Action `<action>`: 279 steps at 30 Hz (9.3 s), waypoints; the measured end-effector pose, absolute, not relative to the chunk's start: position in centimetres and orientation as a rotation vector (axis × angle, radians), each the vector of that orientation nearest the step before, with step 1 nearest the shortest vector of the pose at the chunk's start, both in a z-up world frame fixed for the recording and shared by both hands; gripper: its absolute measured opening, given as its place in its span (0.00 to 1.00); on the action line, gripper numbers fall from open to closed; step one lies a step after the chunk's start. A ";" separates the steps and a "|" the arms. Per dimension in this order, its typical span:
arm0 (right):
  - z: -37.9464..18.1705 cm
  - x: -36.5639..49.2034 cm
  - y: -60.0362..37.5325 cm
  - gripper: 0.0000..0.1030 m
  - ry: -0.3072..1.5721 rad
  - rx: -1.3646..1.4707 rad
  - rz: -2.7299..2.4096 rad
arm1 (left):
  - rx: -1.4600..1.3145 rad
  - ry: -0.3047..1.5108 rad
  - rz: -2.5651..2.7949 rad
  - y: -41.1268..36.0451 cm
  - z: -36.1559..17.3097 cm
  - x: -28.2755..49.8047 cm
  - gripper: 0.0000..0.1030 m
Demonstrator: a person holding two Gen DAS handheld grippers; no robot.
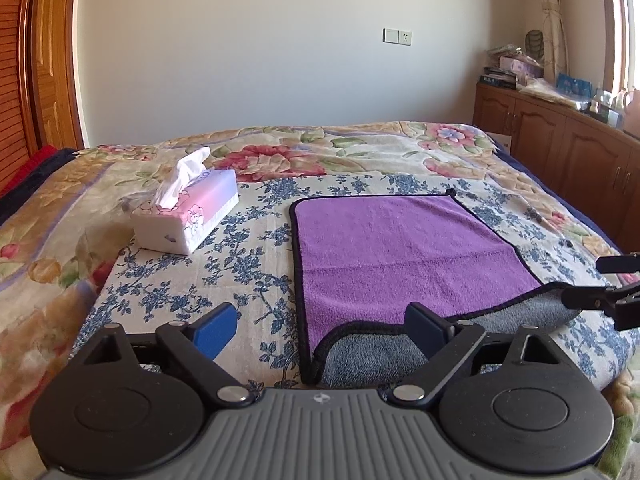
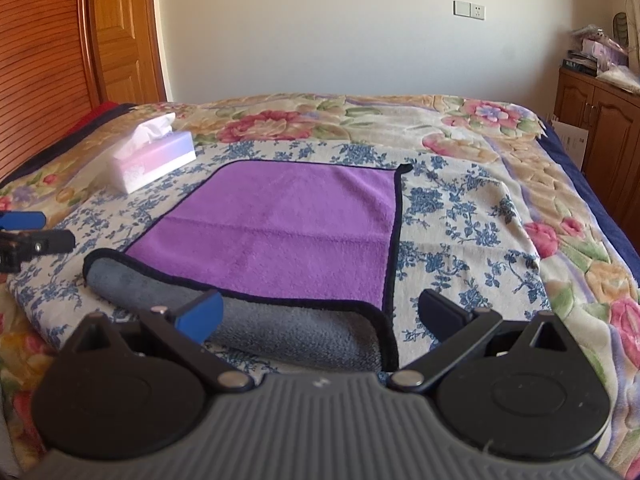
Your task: Fold towel
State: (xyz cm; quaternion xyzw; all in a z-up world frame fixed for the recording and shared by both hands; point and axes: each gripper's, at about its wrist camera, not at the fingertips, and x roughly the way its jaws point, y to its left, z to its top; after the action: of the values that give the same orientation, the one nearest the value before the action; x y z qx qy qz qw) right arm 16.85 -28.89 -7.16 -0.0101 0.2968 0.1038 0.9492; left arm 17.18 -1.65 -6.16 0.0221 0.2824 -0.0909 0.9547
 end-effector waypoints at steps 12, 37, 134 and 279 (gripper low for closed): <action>-8.0 18.4 -29.7 0.96 0.646 0.010 0.211 | 0.050 0.627 -0.238 -2.0 -7.3 18.8 0.60; -9.3 19.8 -30.9 0.54 0.793 0.073 0.264 | 0.055 0.718 -0.267 -2.0 -9.0 19.6 0.29; -4.0 23.6 -30.3 0.03 0.480 -0.047 0.301 | 0.020 0.556 -0.317 -3.2 -4.1 24.1 0.04; -5.4 33.6 -31.5 0.86 0.554 -0.122 0.246 | 0.065 0.512 -0.146 -5.5 -3.4 37.9 1.00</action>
State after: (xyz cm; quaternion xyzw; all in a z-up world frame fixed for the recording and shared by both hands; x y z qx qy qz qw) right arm 33.64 -31.53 -5.36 -0.0603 0.2725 0.1211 0.9526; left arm 37.85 -5.54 -3.43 0.0319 0.2531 -0.0721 0.9642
